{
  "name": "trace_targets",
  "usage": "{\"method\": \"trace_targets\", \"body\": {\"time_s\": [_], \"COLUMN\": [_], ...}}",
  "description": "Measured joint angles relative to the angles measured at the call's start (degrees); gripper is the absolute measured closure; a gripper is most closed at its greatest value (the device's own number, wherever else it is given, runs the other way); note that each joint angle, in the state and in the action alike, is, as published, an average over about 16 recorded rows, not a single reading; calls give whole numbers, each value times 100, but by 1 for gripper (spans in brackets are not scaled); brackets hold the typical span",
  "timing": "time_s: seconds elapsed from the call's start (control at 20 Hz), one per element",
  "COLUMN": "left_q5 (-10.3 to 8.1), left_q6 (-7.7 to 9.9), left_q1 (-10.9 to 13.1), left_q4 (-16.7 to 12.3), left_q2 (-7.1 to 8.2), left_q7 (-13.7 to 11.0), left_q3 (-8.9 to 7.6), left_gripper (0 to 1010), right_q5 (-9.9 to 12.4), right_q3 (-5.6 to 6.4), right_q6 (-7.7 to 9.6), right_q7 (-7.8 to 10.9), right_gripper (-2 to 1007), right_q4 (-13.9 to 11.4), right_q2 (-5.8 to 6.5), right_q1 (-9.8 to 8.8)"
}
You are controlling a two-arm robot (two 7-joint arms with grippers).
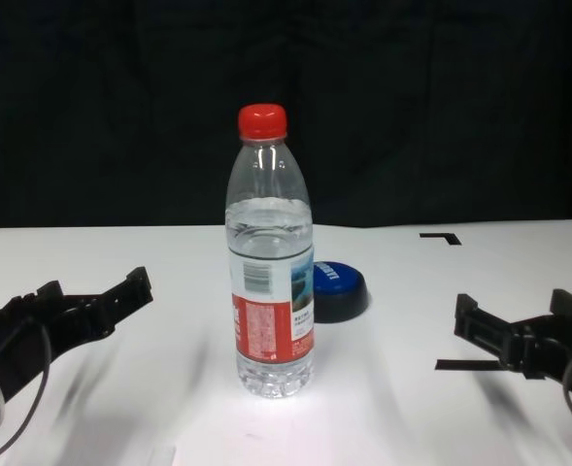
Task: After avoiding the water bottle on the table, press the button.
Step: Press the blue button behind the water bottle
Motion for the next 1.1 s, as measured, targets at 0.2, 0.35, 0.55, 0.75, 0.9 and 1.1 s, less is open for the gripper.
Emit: {"method": "trace_targets", "body": {"time_s": [0.2, 0.35, 0.55, 0.75, 0.9, 1.1], "left_q5": [0, 0, 0, 0, 0, 0], "left_q6": [0, 0, 0, 0, 0, 0], "left_q1": [0, 0, 0, 0, 0, 0], "left_q4": [0, 0, 0, 0, 0, 0], "left_q2": [0, 0, 0, 0, 0, 0], "left_q7": [0, 0, 0, 0, 0, 0], "left_q3": [0, 0, 0, 0, 0, 0], "left_gripper": [7, 7, 7, 7, 7, 7], "right_q5": [0, 0, 0, 0, 0, 0], "right_q3": [0, 0, 0, 0, 0, 0], "right_q6": [0, 0, 0, 0, 0, 0], "right_q7": [0, 0, 0, 0, 0, 0], "right_gripper": [2, 2, 2, 2, 2, 2], "right_q4": [0, 0, 0, 0, 0, 0], "right_q2": [0, 0, 0, 0, 0, 0], "right_q1": [0, 0, 0, 0, 0, 0]}}
